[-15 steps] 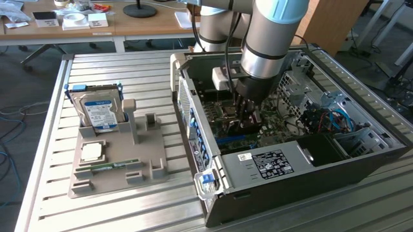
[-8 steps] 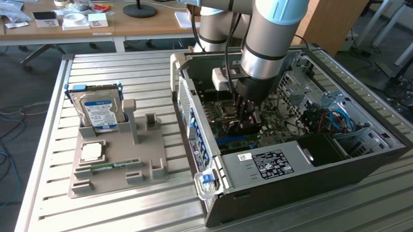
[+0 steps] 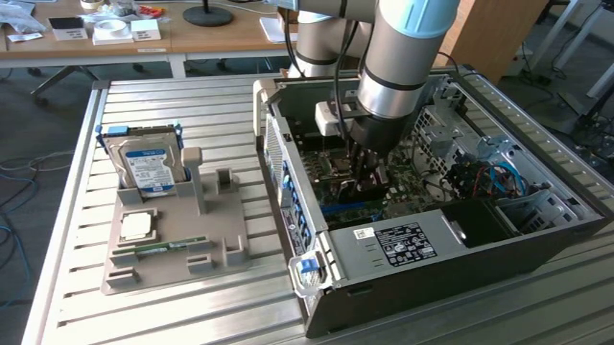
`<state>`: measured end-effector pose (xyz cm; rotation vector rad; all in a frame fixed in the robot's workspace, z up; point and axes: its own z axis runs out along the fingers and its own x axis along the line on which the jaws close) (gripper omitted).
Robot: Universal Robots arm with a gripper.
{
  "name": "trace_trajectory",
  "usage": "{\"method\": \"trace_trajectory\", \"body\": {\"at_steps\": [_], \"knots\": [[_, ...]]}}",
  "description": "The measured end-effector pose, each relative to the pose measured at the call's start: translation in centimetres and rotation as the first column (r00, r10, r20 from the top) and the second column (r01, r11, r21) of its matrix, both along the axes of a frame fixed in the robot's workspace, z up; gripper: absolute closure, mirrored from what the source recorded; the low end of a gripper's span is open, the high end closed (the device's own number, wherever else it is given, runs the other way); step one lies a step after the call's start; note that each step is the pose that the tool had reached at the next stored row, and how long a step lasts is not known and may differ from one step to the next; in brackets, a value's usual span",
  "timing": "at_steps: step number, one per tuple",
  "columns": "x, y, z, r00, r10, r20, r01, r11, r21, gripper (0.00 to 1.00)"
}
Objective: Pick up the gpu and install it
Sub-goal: 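Insert the gpu into the slot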
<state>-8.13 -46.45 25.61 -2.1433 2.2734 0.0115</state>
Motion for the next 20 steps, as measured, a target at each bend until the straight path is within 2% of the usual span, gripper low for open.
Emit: {"method": "trace_trajectory", "body": {"at_steps": [20], "knots": [[0.0,0.0,-0.32,1.0,0.0,-0.0001,0.0,1.0,-0.0003,0.73]]}}
